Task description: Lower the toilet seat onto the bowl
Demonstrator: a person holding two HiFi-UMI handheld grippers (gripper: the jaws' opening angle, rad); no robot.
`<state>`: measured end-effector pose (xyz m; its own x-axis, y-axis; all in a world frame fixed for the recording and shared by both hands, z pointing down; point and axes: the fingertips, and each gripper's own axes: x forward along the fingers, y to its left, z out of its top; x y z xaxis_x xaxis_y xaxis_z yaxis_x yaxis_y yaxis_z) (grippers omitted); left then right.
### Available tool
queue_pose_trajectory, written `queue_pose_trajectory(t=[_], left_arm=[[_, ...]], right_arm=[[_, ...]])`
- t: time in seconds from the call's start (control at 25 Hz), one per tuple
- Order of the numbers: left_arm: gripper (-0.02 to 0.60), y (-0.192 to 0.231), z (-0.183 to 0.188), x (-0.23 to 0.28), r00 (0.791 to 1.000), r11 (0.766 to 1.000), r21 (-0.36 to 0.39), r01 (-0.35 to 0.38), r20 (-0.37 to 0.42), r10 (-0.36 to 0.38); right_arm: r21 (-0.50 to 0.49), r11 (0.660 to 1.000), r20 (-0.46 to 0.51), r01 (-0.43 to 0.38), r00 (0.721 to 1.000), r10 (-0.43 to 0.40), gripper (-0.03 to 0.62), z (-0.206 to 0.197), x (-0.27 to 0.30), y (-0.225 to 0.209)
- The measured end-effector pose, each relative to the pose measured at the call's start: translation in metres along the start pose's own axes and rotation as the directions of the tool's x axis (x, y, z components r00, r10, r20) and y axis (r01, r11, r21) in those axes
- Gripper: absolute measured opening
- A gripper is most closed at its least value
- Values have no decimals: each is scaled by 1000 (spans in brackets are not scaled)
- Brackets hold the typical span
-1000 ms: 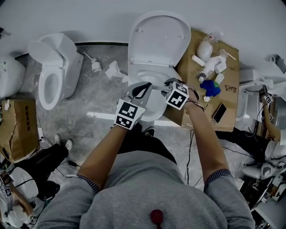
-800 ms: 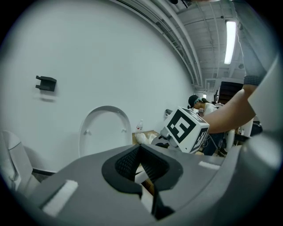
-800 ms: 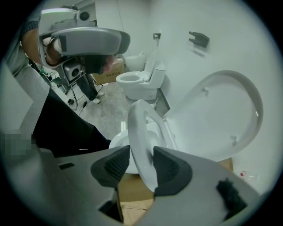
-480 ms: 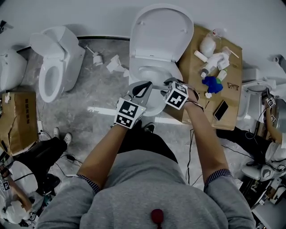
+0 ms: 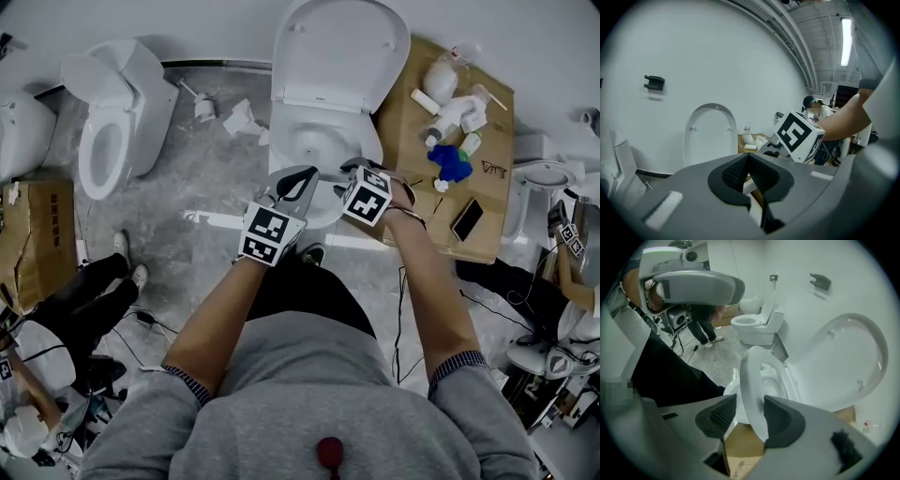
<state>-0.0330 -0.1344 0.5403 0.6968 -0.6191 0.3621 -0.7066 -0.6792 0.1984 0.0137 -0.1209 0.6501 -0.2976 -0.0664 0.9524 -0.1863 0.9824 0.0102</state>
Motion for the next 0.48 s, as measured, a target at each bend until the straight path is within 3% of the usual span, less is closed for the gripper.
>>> queue_pose_trajectory(t=[0.48], left_arm=[[9, -17, -48, -9, 999, 999, -21, -25, -34, 24]], right_arm=[[-2, 999, 7, -39, 999, 39, 192, -16, 32, 40]])
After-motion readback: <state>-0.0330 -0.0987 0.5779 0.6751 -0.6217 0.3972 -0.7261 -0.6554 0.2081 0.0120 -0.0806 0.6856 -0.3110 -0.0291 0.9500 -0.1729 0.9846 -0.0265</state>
